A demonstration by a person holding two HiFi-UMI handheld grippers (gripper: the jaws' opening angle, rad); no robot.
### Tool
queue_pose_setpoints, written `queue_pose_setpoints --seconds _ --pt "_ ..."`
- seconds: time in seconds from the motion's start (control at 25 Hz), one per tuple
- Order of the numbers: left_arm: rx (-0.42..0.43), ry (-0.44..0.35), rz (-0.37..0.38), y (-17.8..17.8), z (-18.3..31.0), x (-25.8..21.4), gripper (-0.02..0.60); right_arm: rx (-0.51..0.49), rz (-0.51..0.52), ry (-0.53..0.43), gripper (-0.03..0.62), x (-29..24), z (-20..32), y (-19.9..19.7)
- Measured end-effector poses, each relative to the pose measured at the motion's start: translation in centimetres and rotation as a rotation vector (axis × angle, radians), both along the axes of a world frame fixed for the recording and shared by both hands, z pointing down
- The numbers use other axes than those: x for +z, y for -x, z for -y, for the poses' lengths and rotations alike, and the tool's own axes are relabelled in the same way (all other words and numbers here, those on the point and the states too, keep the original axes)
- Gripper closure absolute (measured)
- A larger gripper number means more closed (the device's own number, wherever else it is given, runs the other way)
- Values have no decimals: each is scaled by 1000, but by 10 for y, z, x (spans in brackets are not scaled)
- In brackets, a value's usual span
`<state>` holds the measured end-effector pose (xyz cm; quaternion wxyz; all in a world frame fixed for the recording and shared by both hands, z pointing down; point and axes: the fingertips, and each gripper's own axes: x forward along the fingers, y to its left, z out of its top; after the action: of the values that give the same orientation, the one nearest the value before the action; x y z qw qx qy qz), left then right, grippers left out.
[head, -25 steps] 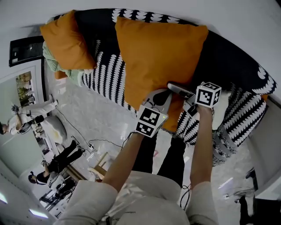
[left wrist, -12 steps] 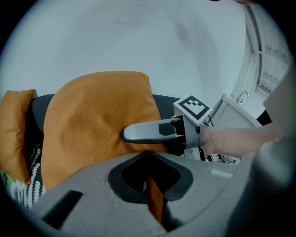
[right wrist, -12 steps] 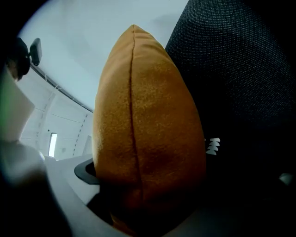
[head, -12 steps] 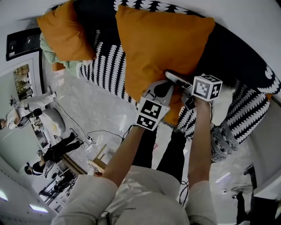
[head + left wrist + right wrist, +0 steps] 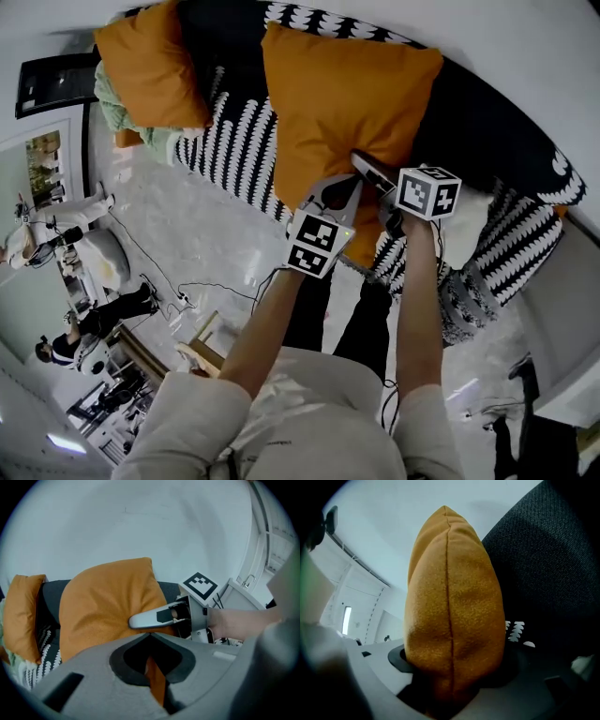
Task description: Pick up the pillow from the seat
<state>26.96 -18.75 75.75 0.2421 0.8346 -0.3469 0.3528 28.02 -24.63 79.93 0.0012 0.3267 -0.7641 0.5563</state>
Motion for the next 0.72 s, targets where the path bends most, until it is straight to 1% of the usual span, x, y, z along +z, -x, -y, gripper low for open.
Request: queue_pose_setpoints --seconds 0.16,0.24,0.44,0.72 --pt "-115 -9 -21 30 2 -18 572 -19 -35 6 274 -15 -3 11" --pt "-155 -8 -13 46 -2 -24 572 -25 -51 1 288 -22 -6 16" --pt "-214 -34 13 76 0 -41 572 -29 -82 -45 296 -45 -17 28" --pt "-278 -66 26 102 -10 -61 572 20 -128 -103 309 -84 -37 31"
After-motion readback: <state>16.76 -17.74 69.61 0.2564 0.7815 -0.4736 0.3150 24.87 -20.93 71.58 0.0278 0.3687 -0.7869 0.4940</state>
